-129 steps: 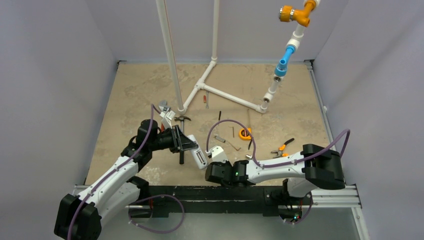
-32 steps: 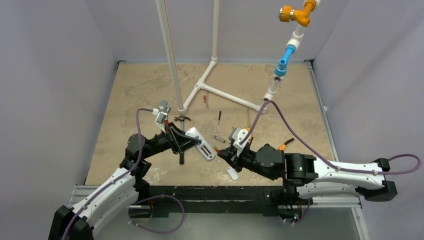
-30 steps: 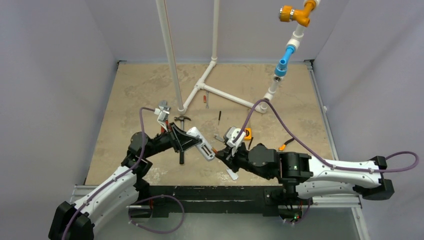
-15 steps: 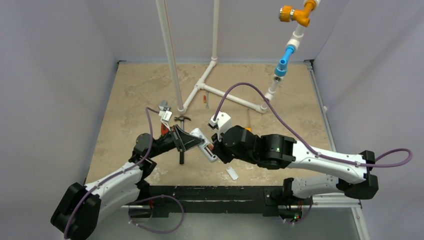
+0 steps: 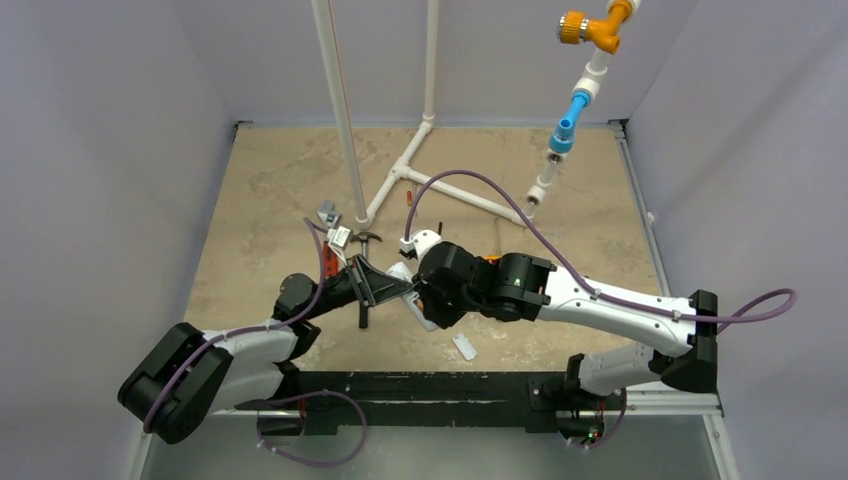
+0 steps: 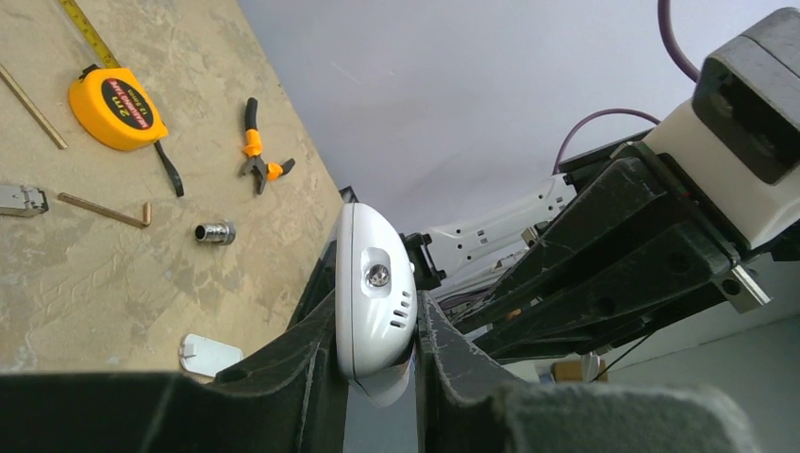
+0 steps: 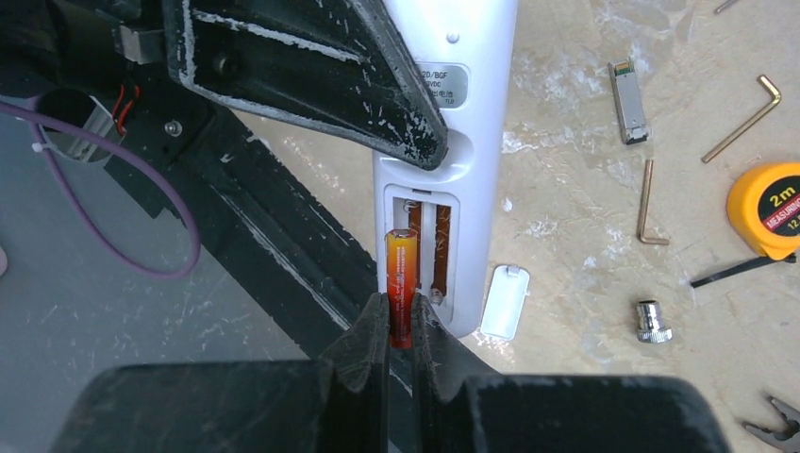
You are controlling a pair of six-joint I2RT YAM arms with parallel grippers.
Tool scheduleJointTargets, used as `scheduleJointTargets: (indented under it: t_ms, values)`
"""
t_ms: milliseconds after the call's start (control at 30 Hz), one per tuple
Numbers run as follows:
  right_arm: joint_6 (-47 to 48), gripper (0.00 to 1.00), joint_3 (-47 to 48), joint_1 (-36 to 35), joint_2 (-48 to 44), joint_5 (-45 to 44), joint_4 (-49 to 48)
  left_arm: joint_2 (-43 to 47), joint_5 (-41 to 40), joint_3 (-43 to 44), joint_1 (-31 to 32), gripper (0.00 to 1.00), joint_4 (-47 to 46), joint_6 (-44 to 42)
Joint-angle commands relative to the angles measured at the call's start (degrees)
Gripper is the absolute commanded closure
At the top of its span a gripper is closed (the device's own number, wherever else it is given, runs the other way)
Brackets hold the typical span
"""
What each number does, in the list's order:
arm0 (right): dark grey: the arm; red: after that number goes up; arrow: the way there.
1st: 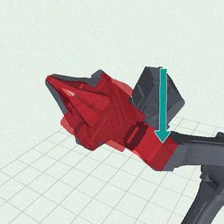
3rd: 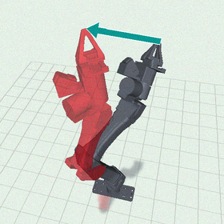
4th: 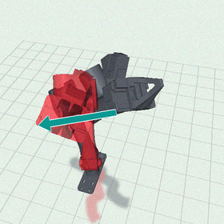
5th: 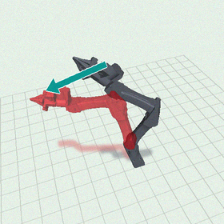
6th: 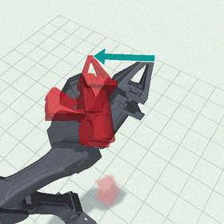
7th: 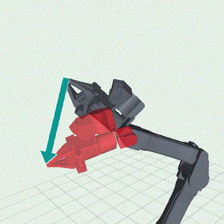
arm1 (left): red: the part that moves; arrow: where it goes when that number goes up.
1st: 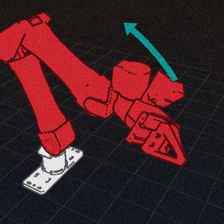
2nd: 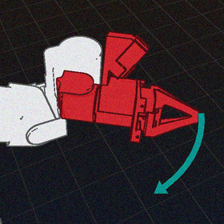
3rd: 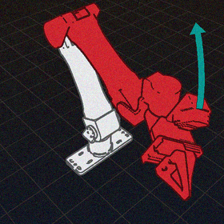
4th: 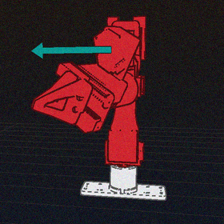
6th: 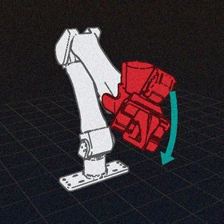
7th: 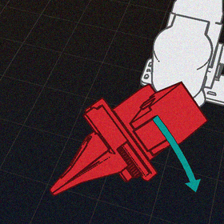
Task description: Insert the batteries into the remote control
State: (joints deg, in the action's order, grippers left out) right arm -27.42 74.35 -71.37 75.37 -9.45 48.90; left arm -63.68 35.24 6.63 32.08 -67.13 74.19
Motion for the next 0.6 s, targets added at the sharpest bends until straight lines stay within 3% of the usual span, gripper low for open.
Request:
scheduleJointTargets:
  t_ms: [0, 367, 567]
  values:
    - [-1.49, 1.00, 3.13, 1.52, 0.74, 2.09, 1.07, -3.29, -0.44, -1.42, 0.61, 1.00, -14.12, 3.14]
    - [-2.82, 1.00, 1.75, 2.07, 0.96, 3.98, 1.37, -4.02, -0.70, -1.14, 0.71, 1.00, -14.43, 2.93]
    - [-2.86, 0.90, 1.80, 2.20, 2.39, 4.53, 1.69, -3.91, -0.55, -1.01, 0.73, 1.00, -14.42, 3.00]
